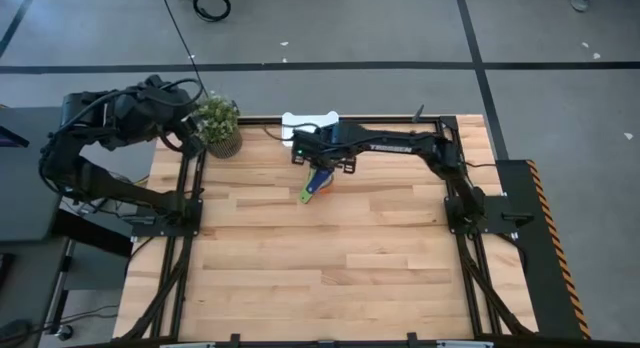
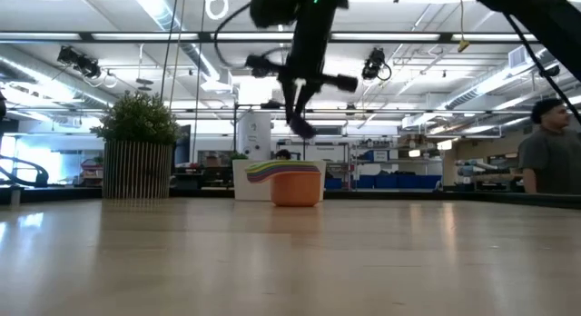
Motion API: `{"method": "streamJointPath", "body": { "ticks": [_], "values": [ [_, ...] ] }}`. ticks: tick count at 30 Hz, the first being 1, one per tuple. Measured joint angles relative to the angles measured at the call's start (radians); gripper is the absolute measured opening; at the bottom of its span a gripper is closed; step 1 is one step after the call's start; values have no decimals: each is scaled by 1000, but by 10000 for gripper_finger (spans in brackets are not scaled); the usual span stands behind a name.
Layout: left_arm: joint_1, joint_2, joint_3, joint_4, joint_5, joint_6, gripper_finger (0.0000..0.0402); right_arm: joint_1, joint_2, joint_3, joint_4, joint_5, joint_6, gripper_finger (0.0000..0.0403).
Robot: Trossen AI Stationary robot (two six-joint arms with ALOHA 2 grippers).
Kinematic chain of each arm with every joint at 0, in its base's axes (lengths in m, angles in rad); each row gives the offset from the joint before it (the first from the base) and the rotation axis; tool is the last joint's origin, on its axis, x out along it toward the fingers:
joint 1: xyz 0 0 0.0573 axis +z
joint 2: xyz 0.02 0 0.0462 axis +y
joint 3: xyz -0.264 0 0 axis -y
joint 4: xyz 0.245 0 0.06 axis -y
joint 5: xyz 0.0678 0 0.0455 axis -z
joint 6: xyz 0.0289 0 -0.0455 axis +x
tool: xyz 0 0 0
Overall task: Nest measuring cups in basket
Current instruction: Stack the violet measuring cup on top of the green measuring cup
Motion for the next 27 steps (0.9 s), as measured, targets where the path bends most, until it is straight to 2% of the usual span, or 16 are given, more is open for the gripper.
{"method": "streamJointPath", "body": {
  "ticks": [8,27],
  "values": [
    [0,-7,0,0,25,-1,111,1,125,0,54,-149,-14,16],
    [0,-5,0,0,26,-3,111,-38,72,-1,54,-90,-118,16]
  ]
}}
